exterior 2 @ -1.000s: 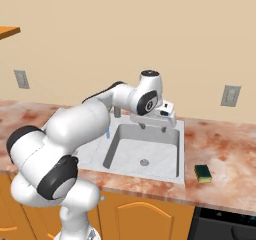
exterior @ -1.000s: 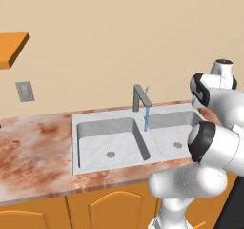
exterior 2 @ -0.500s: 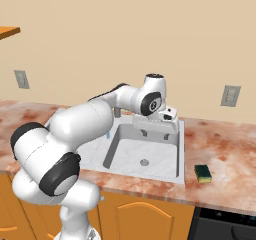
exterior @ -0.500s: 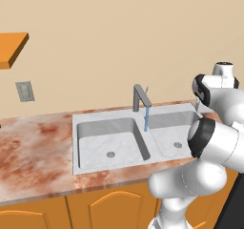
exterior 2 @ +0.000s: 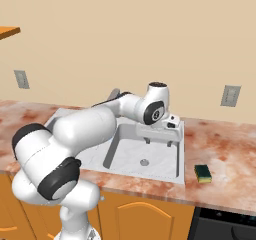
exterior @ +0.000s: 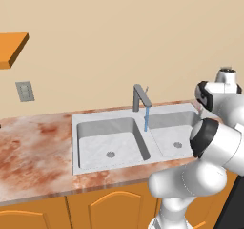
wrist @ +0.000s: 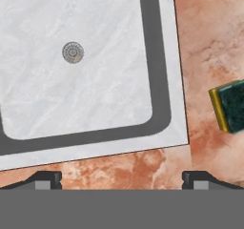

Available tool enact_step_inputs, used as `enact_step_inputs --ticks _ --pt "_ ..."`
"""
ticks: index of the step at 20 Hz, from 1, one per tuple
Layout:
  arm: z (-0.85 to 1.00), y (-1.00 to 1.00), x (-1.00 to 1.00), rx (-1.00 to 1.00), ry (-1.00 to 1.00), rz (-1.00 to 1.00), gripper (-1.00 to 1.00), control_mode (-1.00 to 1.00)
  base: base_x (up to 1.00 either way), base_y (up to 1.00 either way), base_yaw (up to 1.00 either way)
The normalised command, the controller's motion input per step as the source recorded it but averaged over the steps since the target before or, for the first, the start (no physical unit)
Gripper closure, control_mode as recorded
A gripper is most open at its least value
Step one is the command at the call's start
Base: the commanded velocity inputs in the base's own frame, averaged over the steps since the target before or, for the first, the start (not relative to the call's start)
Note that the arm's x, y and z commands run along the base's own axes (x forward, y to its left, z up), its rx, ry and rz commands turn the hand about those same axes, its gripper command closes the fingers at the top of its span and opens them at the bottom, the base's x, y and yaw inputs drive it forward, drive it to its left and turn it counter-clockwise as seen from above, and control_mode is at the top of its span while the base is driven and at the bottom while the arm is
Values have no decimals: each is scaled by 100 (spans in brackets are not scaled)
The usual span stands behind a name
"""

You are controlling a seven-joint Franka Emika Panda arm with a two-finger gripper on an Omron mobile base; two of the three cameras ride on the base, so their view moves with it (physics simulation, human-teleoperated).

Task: Soak the sponge with water for a few seconds and then drop it inside the sink.

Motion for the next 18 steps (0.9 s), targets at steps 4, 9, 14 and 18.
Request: enact_step_inputs --ticks 4,9,14,18 --pt "0 -17 0 0 3 3 -100 -100 0 0 0" --pt "-2 -26 0 -1 2 4 -100 -100 0 0 0" --pt "-12 -29 0 0 1 6 -100 -100 0 0 0" --pt "-19 -20 0 0 0 6 -100 -100 0 0 0"
